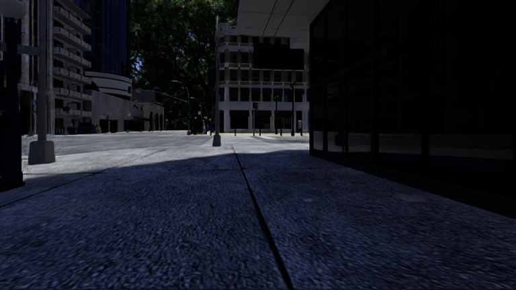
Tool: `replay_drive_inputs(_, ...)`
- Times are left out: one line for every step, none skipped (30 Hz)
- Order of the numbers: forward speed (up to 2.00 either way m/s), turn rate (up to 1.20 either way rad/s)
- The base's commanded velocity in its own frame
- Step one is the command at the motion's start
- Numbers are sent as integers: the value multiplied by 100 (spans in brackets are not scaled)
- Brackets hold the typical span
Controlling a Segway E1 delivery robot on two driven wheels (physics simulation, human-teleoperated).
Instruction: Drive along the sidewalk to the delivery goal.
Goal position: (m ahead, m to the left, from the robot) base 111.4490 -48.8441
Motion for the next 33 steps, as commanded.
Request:
replay_drive_inputs(200,0)
replay_drive_inputs(200,0)
replay_drive_inputs(200,0)
replay_drive_inputs(200,0)
replay_drive_inputs(200,0)
replay_drive_inputs(200,0)
replay_drive_inputs(200,0)
replay_drive_inputs(200,0)
replay_drive_inputs(200,0)
replay_drive_inputs(200,0)
replay_drive_inputs(200,0)
replay_drive_inputs(200,0)
replay_drive_inputs(200,0)
replay_drive_inputs(200,0)
replay_drive_inputs(200,0)
replay_drive_inputs(200,0)
replay_drive_inputs(200,0)
replay_drive_inputs(200,0)
replay_drive_inputs(200,0)
replay_drive_inputs(200,0)
replay_drive_inputs(200,0)
replay_drive_inputs(200,0)
replay_drive_inputs(200,0)
replay_drive_inputs(200,0)
replay_drive_inputs(200,0)
replay_drive_inputs(200,0)
replay_drive_inputs(200,0)
replay_drive_inputs(200,0)
replay_drive_inputs(200,0)
replay_drive_inputs(200,0)
replay_drive_inputs(200,0)
replay_drive_inputs(200,0)
replay_drive_inputs(200,0)
